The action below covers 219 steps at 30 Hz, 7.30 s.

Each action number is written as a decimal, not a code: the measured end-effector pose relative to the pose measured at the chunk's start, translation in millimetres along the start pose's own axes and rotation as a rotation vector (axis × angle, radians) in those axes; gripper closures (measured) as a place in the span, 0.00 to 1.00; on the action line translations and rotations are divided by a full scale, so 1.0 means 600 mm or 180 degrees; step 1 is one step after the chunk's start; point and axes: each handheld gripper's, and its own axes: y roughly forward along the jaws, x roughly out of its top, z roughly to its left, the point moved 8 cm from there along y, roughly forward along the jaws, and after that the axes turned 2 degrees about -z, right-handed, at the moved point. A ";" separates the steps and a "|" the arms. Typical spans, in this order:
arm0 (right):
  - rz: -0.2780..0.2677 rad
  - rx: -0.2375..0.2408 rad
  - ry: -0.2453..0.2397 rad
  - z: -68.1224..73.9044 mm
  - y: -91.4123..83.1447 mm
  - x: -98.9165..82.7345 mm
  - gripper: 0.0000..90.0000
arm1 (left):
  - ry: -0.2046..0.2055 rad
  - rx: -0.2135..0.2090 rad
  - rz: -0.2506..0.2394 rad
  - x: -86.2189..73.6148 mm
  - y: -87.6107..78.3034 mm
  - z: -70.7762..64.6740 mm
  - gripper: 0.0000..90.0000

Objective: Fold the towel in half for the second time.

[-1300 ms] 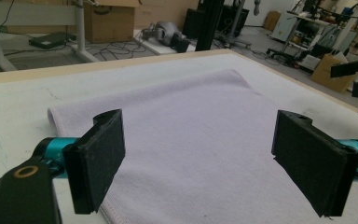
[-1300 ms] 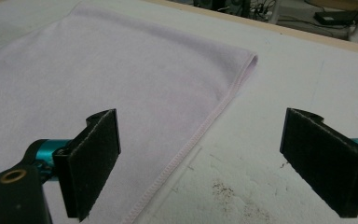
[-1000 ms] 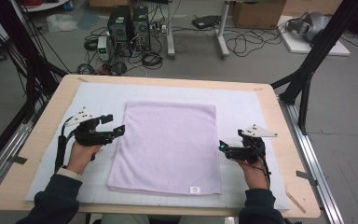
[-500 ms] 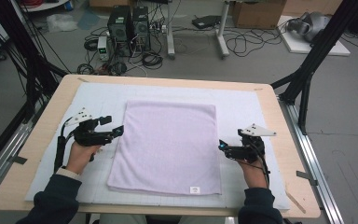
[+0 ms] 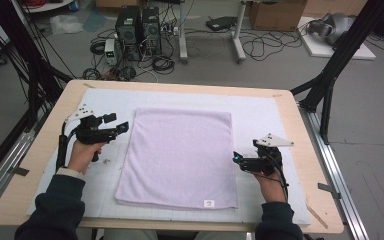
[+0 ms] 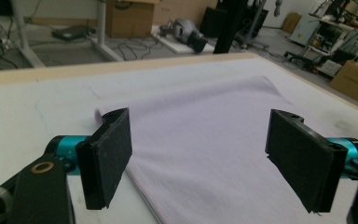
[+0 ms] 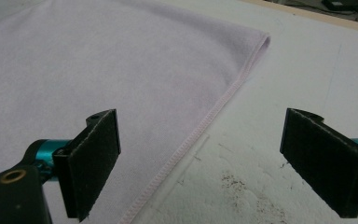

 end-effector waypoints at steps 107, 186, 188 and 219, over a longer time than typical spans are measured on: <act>0.0287 -0.0312 -0.0249 -0.102 0.255 0.156 0.97 | -0.0238 0.0637 0.0455 0.011 0.165 0.124 0.96; -0.0287 0.0247 -0.0325 0.119 -0.074 -0.048 0.95 | 0.0124 -0.0460 0.0126 -0.136 -0.160 -0.154 0.96; -0.0290 0.0256 -0.0308 0.119 -0.078 -0.050 0.95 | 0.0097 -0.0480 0.0130 -0.139 -0.164 -0.155 0.96; 0.0163 0.0385 -0.0132 0.139 -0.033 -0.059 0.69 | -0.0095 -0.0130 0.0469 -0.122 -0.112 -0.144 0.61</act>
